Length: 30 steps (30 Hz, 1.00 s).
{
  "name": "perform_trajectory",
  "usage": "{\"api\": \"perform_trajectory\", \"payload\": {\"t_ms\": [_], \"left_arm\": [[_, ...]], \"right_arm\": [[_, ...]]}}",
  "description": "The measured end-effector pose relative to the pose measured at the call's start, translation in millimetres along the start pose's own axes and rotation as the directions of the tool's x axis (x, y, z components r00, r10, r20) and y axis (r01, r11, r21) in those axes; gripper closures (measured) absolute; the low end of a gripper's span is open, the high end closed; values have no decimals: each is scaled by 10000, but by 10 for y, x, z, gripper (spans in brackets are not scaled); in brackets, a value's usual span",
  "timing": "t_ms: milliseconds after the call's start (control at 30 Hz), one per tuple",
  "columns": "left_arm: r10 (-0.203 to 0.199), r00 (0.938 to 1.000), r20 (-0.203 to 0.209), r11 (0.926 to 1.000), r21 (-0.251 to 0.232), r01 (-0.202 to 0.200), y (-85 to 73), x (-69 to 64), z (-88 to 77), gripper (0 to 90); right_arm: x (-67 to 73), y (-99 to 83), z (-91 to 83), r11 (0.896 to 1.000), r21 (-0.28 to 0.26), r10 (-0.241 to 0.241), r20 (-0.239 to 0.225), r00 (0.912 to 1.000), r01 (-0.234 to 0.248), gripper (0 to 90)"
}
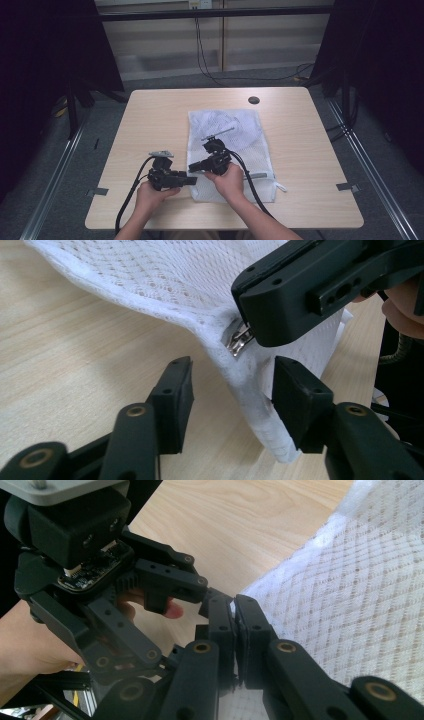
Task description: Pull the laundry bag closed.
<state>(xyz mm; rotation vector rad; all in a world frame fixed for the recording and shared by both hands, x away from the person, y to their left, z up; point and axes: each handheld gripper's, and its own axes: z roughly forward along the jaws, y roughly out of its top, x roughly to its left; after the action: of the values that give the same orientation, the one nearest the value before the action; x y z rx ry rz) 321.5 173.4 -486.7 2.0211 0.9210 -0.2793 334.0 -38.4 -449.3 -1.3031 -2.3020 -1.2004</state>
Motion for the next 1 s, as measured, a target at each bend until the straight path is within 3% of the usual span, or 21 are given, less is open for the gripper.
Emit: {"api": "perform_trajectory", "payload": {"t_ms": [200,433,633,1000], "left_arm": [[-193,9997,174,9995,-253,197,4,-2,14,599],[-352,9992,210,9993,-139,355,4,15,20,693],[-404,9991,156,9990,-171,407,10,-1,12,853],[-534,9986,46,9985,-115,534,26,-25,21,878]], "right_arm": [[-1,1,-7,9999,-43,121,-134,9998,-121,869],[1,3,-30,9999,-57,118,-96,9999,-118,869],[0,0,-52,9999,-120,-73,-112,9999,72,869],[-63,-43,-120,9999,-107,-33,-103,9999,32,869]]}}
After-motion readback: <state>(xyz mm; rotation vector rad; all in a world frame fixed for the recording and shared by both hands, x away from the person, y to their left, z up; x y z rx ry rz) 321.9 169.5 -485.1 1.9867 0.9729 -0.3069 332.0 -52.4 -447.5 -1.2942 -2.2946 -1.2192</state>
